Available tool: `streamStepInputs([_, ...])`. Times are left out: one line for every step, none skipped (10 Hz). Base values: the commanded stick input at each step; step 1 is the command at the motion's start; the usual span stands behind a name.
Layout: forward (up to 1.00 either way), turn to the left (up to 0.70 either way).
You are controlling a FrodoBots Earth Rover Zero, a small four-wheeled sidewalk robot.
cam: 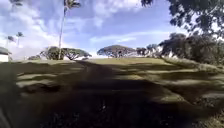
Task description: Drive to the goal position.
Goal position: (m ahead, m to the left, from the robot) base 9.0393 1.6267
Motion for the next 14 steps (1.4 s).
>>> streamStepInputs([0.7, 0.0])
streamStepInputs([0.7, 0.0])
streamStepInputs([0.7, 0.0])
streamStepInputs([0.7, 0.0])
streamStepInputs([0.7, 0.0])
streamStepInputs([0.7, 0.0])
streamStepInputs([0.7, 0.0])
streamStepInputs([0.7, 0.0])
streamStepInputs([0.7, 0.22])
streamStepInputs([0.7, 0.35])
streamStepInputs([0.7, 0.35])
streamStepInputs([0.7, 0.35])
streamStepInputs([0.7, 0.13])
streamStepInputs([0.7, 0.0])
